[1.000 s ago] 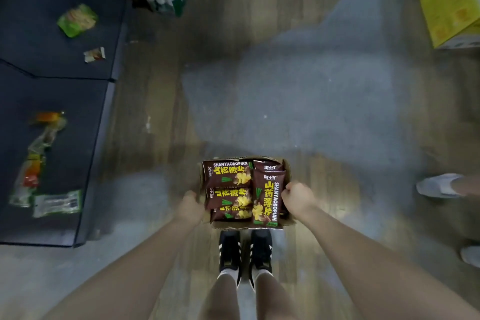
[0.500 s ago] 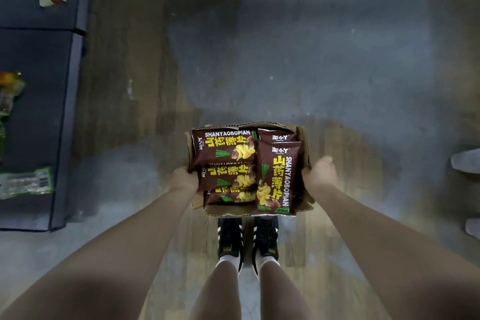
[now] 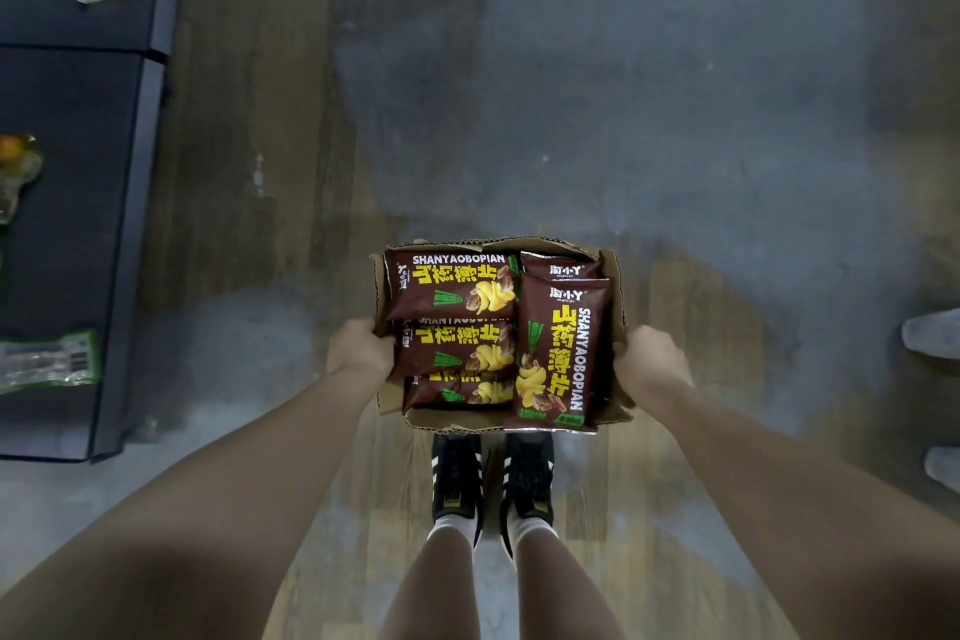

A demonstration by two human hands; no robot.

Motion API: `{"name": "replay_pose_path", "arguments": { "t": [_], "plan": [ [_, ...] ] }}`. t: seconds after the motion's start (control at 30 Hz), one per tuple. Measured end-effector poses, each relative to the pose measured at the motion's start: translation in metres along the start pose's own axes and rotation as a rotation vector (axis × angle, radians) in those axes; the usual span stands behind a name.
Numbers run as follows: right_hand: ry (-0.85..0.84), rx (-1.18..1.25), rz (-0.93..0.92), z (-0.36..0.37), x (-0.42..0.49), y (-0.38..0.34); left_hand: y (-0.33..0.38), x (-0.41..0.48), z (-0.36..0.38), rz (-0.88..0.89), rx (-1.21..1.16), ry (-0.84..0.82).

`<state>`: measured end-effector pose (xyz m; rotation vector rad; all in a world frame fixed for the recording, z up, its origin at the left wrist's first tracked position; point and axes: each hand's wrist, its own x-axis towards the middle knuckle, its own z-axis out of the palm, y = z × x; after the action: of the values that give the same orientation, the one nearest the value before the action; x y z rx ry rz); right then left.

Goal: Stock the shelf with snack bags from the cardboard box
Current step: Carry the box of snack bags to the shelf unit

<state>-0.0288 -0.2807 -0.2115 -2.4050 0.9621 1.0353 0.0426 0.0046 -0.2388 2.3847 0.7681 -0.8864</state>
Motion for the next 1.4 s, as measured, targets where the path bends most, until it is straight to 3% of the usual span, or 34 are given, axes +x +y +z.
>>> {"name": "replay_pose_path", "arguments": {
  "t": [0.27, 0.6, 1.03, 1.4],
  "plan": [
    [-0.002, 0.011, -0.064, -0.054, -0.018, -0.04, 0.025, -0.007, -0.057, 0.053, 0.031, 0.036],
    [0.091, 0.01, -0.158, -0.16, -0.04, -0.134, 0.098, -0.008, -0.183, 0.093, 0.009, 0.111],
    [0.141, 0.001, -0.332, -0.295, 0.005, -0.237, 0.212, 0.019, -0.277, 0.067, -0.079, 0.253],
    [0.121, -0.073, -0.407, -0.414, 0.031, -0.324, 0.3, 0.036, -0.364, 0.039, -0.133, 0.264]
  ]
}}
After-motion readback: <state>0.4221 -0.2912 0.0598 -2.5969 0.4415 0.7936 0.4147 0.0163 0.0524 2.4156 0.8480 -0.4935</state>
